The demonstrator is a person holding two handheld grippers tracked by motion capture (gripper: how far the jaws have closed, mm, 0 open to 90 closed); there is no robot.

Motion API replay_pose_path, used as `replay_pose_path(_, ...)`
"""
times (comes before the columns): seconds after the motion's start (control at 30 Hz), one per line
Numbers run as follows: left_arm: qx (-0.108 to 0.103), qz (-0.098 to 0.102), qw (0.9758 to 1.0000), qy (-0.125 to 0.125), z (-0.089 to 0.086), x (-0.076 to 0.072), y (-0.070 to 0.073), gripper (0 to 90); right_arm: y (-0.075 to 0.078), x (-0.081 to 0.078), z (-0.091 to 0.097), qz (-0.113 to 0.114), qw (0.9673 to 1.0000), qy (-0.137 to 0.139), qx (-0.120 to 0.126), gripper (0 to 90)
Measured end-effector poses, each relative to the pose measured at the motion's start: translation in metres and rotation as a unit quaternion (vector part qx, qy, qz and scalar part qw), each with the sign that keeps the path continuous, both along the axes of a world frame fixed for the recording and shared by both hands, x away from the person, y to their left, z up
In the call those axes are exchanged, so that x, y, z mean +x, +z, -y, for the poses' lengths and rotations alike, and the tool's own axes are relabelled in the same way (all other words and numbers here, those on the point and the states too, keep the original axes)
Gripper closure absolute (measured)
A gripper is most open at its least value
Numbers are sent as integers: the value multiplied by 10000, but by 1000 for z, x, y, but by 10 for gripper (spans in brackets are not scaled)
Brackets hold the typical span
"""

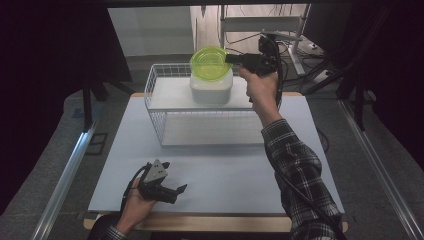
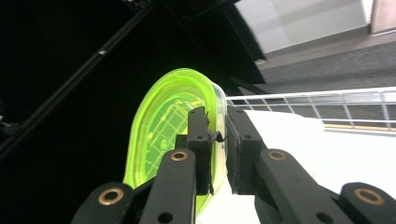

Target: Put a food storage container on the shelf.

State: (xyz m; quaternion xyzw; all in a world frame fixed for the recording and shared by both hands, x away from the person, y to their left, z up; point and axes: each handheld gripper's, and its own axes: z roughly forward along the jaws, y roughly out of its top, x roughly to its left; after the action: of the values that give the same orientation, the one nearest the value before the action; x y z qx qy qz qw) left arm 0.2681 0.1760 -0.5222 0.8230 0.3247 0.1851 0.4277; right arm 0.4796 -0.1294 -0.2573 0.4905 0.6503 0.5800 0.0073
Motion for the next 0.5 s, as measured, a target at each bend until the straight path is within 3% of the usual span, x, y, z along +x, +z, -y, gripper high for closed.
replay_pose_path(0.07,-1,-3,10000,-5,0,0,0,27,2,0,-2,51,9997,-122,-229,795)
replay_pose_path(0.17,10,-15,10000,-15,0,0,0,27,2,0,-4,61,9990,-227,-372,788)
replay_pose_path(0.5,45,-22,10000,-44,1,0,-1,28,1,3,-4,13,9979,-449,-467,774)
